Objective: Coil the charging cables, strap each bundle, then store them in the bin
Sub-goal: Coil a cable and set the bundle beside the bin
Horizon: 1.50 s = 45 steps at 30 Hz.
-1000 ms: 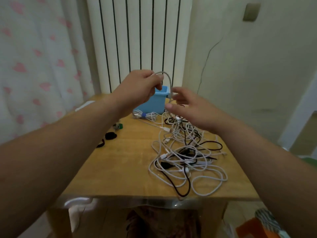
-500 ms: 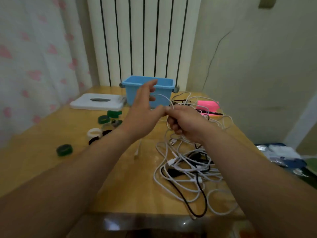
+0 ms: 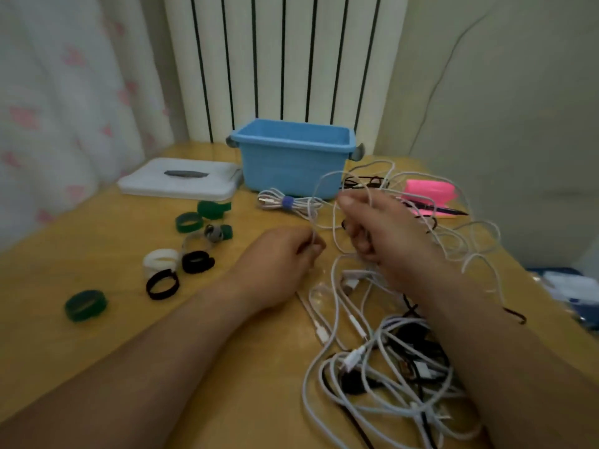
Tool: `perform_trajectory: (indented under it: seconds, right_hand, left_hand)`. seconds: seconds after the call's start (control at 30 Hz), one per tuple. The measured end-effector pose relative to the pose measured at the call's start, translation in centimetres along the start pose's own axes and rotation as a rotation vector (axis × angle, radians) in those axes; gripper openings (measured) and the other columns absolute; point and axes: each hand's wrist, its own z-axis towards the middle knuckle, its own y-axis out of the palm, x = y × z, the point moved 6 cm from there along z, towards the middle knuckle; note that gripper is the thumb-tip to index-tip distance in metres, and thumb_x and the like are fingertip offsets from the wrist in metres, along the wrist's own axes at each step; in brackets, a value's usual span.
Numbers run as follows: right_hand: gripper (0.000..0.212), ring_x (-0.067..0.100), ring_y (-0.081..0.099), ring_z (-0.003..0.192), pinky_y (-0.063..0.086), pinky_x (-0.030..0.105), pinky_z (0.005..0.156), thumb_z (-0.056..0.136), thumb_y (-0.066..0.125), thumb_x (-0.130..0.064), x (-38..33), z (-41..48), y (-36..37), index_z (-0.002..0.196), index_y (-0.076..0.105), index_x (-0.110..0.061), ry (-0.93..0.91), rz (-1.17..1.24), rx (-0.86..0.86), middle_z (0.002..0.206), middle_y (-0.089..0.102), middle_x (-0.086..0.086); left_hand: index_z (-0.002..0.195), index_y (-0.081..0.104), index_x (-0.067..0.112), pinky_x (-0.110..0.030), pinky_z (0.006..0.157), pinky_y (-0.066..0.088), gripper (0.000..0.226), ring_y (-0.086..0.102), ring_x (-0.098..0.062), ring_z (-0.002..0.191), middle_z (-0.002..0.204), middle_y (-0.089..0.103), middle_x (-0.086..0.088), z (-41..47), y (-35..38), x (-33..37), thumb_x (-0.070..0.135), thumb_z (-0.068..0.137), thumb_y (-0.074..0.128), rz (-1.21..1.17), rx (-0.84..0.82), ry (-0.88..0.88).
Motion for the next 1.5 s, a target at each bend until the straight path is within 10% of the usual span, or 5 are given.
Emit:
perform_trajectory:
  seconds: [0.37,0.57,0.93,1.33,1.5]
  right_hand:
    - [0.024,0.008,0.046,0.048,0.035,0.023,0.049,0.107,0.061,-0.029,1.1,0.1,0.7,0.09,0.074,-0.018,-0.061,-0.195,0.055,0.063,0.061,-0.006]
    - [0.026,0.01,0.039,0.046,0.028,0.019,0.039,0.11,0.056,-0.025,1.4,-0.3,-0.1,0.092,0.071,-0.014,0.066,0.064,0.119,0.066,0.057,0.0]
    - [0.025,0.006,0.039,0.047,0.024,0.017,0.036,0.111,0.053,-0.028,2.0,0.4,-0.7,0.111,0.066,-0.007,0.152,0.337,0.1,0.065,0.054,-0.004]
    - [0.025,0.008,0.042,0.05,0.027,0.018,0.038,0.112,0.049,-0.025,1.9,0.5,-0.6,0.106,0.067,-0.008,0.177,0.31,0.023,0.07,0.056,0.0]
    - [0.032,0.013,0.046,0.056,0.031,0.022,0.043,0.111,0.051,-0.033,0.6,-0.5,1.2,0.113,0.074,-0.011,0.056,0.065,-0.133,0.08,0.064,0.003]
  left_hand:
    - [0.142,0.049,0.04,-0.016,0.079,0.049,0.046,0.063,0.005,0.097,0.12,0.062,0.018,-0.9,-0.1,1.2,0.015,0.104,0.059,-0.086,-0.066,0.054]
    - [0.116,0.058,0.048,-0.014,0.09,0.042,0.038,0.049,0.008,0.11,0.122,0.047,0.025,-2.9,0.1,1.7,0.014,0.1,0.064,0.138,-0.341,0.207]
    - [0.118,0.058,0.045,-0.023,0.085,0.05,0.024,0.057,-0.002,0.101,0.118,0.051,0.021,-2.7,-0.5,2.1,0.032,0.101,0.068,0.167,-0.148,0.282]
    - [0.135,0.072,0.042,0.009,0.092,0.025,0.032,0.043,0.021,0.123,0.142,0.055,0.032,-2.4,-3.9,0.6,0.044,0.106,0.059,0.15,-0.05,0.16]
    - [0.104,0.071,0.029,-0.02,0.086,0.046,0.039,0.059,0.008,0.106,0.113,0.067,0.017,-2.2,-3.7,0.7,0.053,0.109,0.041,-0.078,0.031,0.095]
